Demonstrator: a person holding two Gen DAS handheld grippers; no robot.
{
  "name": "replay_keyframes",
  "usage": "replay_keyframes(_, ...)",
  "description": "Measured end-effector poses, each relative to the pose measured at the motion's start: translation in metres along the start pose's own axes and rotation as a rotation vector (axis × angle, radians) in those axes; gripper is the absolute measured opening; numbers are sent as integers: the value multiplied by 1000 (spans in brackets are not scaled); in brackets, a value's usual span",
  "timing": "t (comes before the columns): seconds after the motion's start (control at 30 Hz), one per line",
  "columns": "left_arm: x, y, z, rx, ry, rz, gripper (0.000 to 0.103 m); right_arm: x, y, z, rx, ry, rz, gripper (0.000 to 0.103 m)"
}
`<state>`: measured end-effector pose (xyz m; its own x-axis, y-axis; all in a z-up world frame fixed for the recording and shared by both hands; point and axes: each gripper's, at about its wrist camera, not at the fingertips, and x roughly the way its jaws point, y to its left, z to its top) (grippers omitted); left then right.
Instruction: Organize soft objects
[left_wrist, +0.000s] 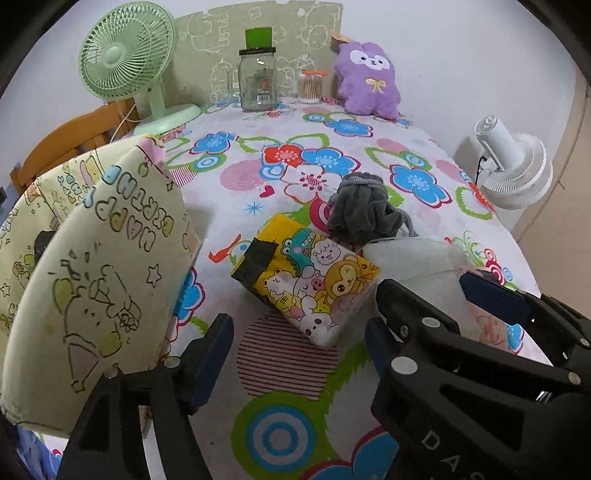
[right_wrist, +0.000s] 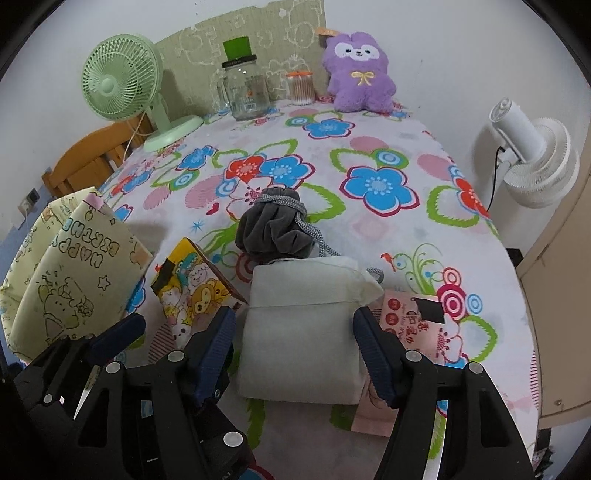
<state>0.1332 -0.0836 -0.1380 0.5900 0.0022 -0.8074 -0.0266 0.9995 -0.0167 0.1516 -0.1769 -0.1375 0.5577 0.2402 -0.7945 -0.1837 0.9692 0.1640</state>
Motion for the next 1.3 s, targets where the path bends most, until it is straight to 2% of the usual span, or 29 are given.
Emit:
replay_keyframes(0.03, 3, -1, 0, 5, 10, 2, 76, 2, 0, 0, -1, 6, -2, 65)
replay_keyframes(0.07, 4, -1, -1, 9, 15, 5, 76, 5, 1, 0, -6, 13, -10, 54)
replay_keyframes(0.2, 6, -4, 0, 12, 13, 6, 78, 5, -1, -1, -24, 12, -48, 32)
replay_keyframes(0.23, 5, -4, 0, 12, 8, 9, 78, 4, -2, 0, -28, 6, -57, 22)
replay_keyframes(0.33, 6, -7, 2, 12, 3, 4, 80, -1, -4, 1, -37, -9, -68, 15)
replay_keyframes(0.7, 5, -17, 20, -8, -40, -6, 89, -18, -16, 16, -16, -77, -91, 12)
replay_keyframes(0.97, 18, -17, 25, -22, -29, 30, 89, -8, -22, 21, 2, -68, -89, 12)
replay_keyframes(1.03, 18, -17, 24, -21, -31, 46, 81, -5, -22, 21, 4, -60, -85, 12)
replay_keyframes(1.07, 20, -16, 24, -24, -21, 48, 72, -4, -22, 20, 5, -59, -83, 12)
replay_keyframes(1.23, 25, -13, 21, -35, 2, 25, 65, -1, -20, 17, 5, -48, -74, 12)
replay_keyframes(1.3, 23, -14, 21, -31, 2, 16, 58, -2, -20, 17, 7, -48, -71, 12)
